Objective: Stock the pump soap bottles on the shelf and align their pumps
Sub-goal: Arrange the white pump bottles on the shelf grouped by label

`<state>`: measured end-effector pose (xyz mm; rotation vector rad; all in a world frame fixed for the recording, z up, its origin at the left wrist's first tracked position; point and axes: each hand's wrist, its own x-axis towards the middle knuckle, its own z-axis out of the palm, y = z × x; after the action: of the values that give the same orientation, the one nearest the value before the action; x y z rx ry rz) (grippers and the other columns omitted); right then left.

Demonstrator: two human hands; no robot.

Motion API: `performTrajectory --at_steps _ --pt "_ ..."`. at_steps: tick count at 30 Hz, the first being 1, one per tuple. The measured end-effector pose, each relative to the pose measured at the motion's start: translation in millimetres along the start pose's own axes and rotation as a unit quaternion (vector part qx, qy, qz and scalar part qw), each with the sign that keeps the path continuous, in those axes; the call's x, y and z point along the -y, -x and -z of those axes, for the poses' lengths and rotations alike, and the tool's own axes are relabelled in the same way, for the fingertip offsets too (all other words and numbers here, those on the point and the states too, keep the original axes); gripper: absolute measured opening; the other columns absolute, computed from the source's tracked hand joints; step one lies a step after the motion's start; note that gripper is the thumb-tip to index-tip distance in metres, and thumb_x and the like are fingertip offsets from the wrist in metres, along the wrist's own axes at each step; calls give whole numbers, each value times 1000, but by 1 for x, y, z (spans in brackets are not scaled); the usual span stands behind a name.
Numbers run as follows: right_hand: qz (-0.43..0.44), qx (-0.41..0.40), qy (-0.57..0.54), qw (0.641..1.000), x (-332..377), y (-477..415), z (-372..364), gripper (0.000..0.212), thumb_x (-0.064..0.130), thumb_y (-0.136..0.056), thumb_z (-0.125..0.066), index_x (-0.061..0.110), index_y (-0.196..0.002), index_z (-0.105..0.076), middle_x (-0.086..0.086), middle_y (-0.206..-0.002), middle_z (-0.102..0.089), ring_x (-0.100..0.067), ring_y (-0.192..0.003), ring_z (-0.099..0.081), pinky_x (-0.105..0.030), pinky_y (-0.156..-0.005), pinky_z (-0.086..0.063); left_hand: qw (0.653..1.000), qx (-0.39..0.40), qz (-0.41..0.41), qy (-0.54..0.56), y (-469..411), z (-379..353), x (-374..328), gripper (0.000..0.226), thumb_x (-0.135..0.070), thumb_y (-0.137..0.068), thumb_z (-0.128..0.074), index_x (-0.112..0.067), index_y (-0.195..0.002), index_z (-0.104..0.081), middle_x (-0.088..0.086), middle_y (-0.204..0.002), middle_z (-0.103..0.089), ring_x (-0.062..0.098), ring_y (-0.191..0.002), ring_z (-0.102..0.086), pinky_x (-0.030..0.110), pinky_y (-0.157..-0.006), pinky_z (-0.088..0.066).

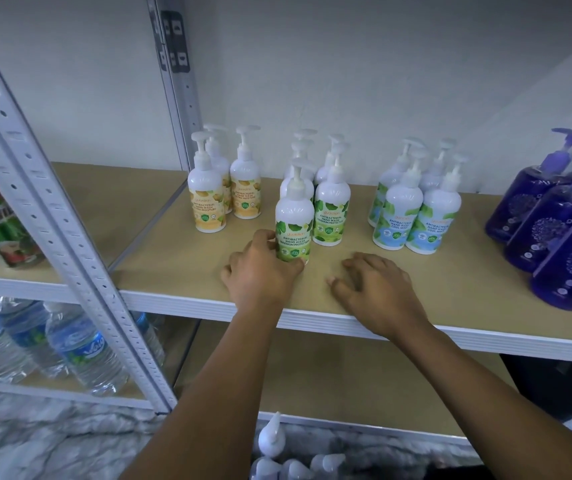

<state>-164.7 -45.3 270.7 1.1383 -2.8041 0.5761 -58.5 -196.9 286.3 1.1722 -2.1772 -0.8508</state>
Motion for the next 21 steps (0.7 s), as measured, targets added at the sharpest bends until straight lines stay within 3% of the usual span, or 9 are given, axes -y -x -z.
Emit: performTrajectory --at_steps 16,21 --pt "-1 2 1 1000 0 0 0 55 63 -92 -45 30 -136 -54 8 -152 -42 -17 -141 -32 -39 -116 -21 999 -4 30 -27 -2 -6 -8 54 -56 -77 -70 -39 -126 -53 -13 -123 -67 24 -122 -48 44 -97 -25" --pt "3 1 -6 1000 0 3 3 54 60 -93 -47 28 -135 -56 7 -148 -45 -18 -139 -35 -38 -114 -23 999 17 16 -30 4 1 -5 73 -54 -76 -75 -26 -137 -46 -8 -130 -62 24 -126 -47 43 -102 -26"
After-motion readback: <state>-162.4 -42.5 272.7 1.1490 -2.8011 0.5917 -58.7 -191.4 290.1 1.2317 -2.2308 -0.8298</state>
